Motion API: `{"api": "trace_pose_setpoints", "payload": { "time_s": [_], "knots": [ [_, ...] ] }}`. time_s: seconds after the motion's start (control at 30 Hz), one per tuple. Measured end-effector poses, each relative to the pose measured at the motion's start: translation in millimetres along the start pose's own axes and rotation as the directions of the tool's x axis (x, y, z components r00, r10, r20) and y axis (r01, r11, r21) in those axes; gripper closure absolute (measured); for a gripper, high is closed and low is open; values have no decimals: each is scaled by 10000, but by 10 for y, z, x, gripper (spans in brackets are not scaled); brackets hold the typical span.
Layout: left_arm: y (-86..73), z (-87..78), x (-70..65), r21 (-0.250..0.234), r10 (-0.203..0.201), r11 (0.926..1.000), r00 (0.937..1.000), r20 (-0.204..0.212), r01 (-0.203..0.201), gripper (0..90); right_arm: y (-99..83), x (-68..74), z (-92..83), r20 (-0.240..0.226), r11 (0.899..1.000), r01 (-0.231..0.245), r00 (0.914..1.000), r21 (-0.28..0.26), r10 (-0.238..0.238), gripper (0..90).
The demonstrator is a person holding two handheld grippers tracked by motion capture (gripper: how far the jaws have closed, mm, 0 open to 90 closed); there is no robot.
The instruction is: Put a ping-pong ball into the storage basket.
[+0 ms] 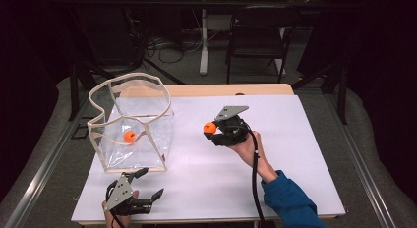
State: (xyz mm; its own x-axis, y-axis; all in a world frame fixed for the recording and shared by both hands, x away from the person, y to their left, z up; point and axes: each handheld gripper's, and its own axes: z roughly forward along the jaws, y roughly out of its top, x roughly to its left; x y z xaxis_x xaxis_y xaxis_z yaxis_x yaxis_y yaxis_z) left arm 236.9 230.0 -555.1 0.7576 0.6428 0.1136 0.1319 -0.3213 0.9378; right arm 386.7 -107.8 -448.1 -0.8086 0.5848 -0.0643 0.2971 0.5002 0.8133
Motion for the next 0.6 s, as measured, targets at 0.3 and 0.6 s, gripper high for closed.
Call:
{"api": "trace_pose_setpoints", "payload": {
  "time_s": [0.3,0.6],
  "knots": [
    [-1,1,0,-1,-8,10000,10000,7,8,158,76,-37,-8,-11,9999,-26,10000,-134,26,510],
    [0,2,-1,-3,6,10000,10000,13,-6,158,117,-58,-1,-17,9998,6,10000,-202,-6,510]
  ]
}}
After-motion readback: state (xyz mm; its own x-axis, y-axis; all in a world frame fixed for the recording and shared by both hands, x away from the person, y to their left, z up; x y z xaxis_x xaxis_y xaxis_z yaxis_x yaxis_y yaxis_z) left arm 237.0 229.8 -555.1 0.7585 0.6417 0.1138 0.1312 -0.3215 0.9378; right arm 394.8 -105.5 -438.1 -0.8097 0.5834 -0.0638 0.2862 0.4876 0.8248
